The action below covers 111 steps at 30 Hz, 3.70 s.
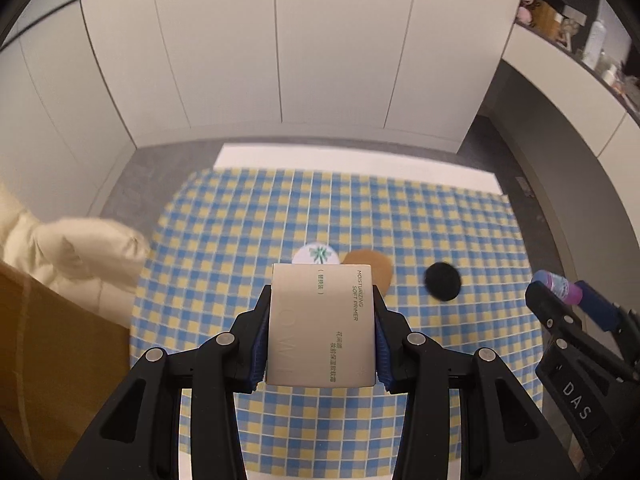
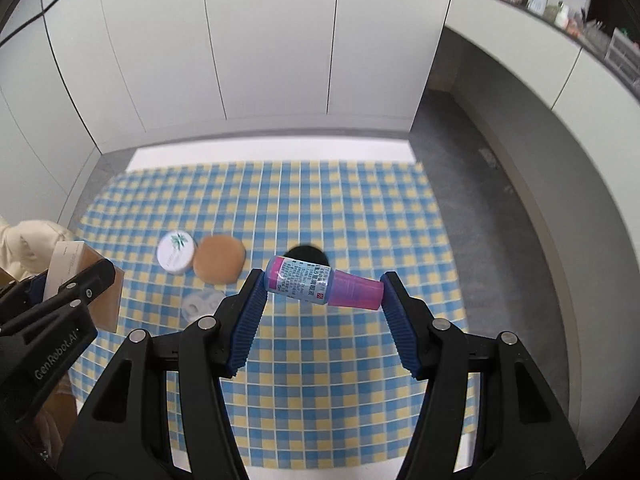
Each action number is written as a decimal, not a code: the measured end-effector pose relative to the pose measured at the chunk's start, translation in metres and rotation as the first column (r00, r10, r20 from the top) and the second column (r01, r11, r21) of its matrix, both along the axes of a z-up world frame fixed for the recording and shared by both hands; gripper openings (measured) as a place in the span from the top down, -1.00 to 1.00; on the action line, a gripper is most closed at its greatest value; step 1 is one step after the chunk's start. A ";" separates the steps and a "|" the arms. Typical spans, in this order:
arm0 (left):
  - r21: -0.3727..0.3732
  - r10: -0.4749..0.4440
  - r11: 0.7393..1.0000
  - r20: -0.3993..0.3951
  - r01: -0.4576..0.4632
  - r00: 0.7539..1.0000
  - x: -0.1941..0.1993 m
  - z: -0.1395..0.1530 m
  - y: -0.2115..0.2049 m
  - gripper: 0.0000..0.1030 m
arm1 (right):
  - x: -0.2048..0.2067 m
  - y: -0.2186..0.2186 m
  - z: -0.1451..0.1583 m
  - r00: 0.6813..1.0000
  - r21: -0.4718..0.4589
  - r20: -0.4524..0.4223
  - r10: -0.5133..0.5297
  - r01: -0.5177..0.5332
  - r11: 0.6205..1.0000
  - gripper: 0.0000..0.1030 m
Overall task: Organize objects
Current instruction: 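Lift the white box and pink tube up off the cloth with both grippers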
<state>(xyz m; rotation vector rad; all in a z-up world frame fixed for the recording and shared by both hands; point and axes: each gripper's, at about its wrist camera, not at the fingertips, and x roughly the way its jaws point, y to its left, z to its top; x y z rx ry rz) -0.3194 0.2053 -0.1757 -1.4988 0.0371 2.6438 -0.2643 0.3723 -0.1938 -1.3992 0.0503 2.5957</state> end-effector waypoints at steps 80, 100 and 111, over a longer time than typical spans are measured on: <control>-0.128 0.013 0.990 -0.286 -0.051 0.958 0.194 0.213 -0.024 0.17 | 0.168 -0.033 0.211 0.961 0.048 -0.222 0.163 -0.157 0.986 -0.18; -0.068 0.023 0.997 -0.224 -0.040 0.974 0.274 0.186 -0.049 0.17 | 0.272 -0.016 0.166 0.964 0.075 -0.218 0.152 -0.139 0.988 -0.18; -0.073 0.037 0.996 -0.187 -0.052 0.982 0.308 0.158 -0.062 0.17 | 0.304 -0.007 0.146 0.974 0.014 -0.179 0.140 -0.140 0.990 -0.18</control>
